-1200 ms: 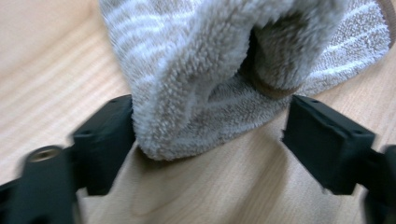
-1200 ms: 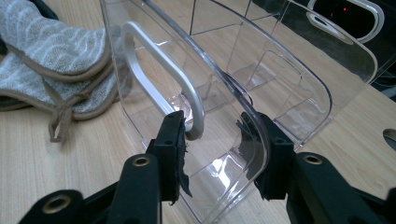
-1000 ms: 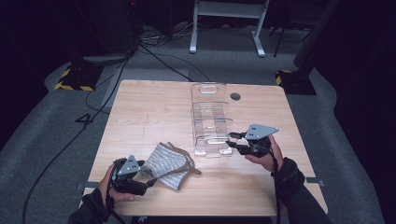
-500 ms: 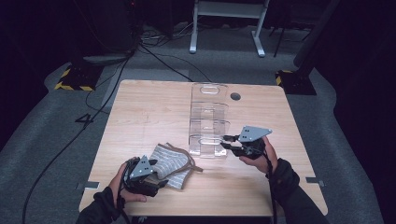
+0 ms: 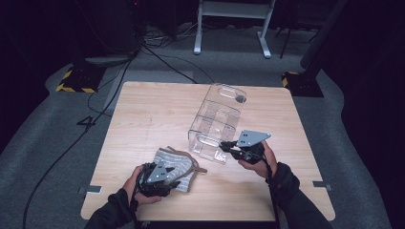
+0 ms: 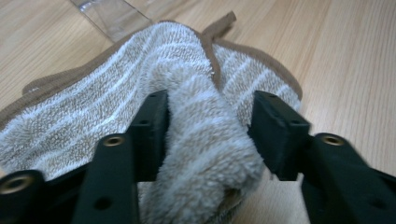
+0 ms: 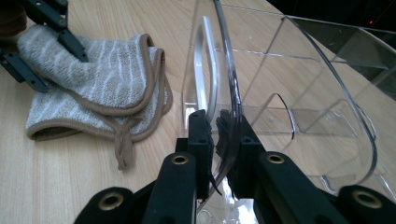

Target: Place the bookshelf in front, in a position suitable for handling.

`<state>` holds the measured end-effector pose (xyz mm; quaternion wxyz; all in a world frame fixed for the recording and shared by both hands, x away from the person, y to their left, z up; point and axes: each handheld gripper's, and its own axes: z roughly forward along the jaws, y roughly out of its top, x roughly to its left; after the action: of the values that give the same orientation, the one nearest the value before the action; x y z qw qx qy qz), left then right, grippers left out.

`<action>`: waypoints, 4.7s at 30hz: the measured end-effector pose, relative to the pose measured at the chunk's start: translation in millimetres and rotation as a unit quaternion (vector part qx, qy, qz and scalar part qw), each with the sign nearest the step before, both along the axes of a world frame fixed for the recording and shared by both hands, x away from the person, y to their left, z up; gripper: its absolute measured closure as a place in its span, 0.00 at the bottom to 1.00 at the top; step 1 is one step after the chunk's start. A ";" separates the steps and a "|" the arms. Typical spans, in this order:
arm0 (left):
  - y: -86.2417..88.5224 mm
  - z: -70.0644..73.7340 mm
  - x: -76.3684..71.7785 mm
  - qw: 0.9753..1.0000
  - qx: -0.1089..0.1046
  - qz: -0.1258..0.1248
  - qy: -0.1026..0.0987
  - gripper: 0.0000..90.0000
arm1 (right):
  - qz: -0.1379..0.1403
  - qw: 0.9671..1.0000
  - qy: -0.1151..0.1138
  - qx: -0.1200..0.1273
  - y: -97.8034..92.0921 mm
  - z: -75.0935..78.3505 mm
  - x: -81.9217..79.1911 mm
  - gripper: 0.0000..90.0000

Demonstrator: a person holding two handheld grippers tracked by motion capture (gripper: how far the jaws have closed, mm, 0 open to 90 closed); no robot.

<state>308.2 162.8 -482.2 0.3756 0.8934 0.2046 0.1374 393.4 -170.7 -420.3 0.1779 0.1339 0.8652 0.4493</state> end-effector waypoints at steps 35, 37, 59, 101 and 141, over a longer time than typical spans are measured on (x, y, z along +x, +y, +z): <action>-22.7 9.0 -18.3 1.000 -0.021 0.010 -0.008 0.31 | -0.047 0.999 -0.013 0.016 36.9 2.6 -9.8 0.70; -18.0 13.8 -19.2 0.999 -0.030 0.017 -0.013 0.29 | -0.041 0.999 -0.014 0.027 23.8 8.8 -15.0 0.67; 9.9 4.4 -4.6 0.999 0.006 0.049 -0.004 0.47 | -0.180 0.982 -0.031 0.038 -48.7 4.8 39.6 0.67; -1.4 -6.4 -9.8 0.999 0.013 0.028 0.019 0.56 | -0.212 0.976 0.026 0.038 -27.5 -6.0 66.6 0.96; -18.1 -5.0 -16.0 0.999 0.023 0.036 0.030 0.40 | -0.185 0.979 -0.024 0.080 -53.2 29.2 -48.3 0.61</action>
<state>292.2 144.7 -487.2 0.3433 0.8978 0.2441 0.1287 345.2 -223.9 -391.1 0.2677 0.2943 0.7819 0.4799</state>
